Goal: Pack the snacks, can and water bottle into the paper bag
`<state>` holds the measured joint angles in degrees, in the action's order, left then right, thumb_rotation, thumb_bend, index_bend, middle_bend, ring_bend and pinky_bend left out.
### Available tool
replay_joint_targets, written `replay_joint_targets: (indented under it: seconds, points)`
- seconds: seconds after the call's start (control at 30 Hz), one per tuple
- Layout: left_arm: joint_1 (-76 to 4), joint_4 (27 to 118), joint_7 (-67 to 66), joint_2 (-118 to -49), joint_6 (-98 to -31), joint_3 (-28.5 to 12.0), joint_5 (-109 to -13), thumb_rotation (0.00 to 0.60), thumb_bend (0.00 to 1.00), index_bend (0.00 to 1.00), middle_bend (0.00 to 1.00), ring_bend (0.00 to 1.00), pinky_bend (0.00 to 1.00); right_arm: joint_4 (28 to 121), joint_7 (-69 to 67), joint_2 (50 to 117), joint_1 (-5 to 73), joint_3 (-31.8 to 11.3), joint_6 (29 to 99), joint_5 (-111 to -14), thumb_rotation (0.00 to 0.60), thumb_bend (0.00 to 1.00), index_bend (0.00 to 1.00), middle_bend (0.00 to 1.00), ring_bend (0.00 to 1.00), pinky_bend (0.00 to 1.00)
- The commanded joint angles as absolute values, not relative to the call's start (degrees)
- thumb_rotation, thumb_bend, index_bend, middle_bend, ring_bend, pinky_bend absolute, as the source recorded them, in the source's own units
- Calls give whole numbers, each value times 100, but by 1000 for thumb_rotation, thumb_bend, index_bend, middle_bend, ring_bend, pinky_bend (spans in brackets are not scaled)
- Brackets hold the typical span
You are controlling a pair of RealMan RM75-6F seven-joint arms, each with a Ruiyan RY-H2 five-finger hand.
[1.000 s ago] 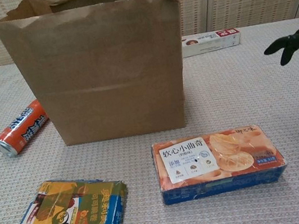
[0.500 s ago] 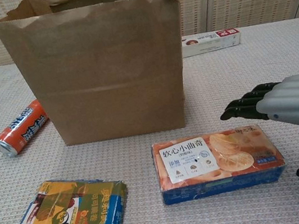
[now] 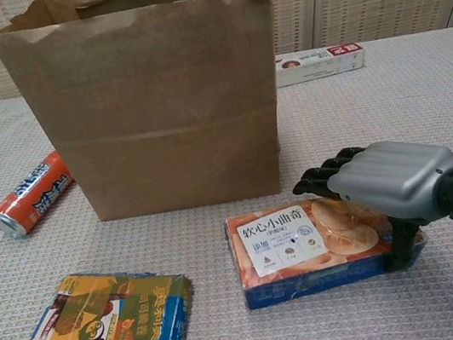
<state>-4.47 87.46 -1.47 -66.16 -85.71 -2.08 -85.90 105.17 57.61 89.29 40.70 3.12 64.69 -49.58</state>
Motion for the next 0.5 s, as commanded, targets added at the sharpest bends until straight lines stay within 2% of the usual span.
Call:
replay_joint_targets:
  seconds: [0.03,0.1,0.17,0.27,0.5]
  points:
    - [-447,8745,-145,-6615,-8571,-207,-8592,600,393,65,0,0,0,10460,5511,8950,4004,377,6513,-5354,600,85,323,295,324,441]
    - [-446,8746,-145,-6615,-8573,-206,-8593,600,394,65,0,0,0,10466,5202,8879,3918,441,6522,-5681,600,190,525,449,503,626]
    - [-444,8745,-144,-6615,-8575,-205,-8594,600,394,65,0,0,0,10556,4899,8719,3838,502,6552,-6029,600,240,595,506,567,676]
    - [-445,8743,-144,-6616,-8576,-205,-8595,600,393,64,0,0,0,10766,4500,8369,3709,568,6693,-6523,600,268,626,530,595,698]
    - [-444,8751,-174,-6622,-8581,-207,-8595,600,393,65,0,0,0,11435,3469,7311,3371,514,7155,-7321,600,269,623,530,596,698]
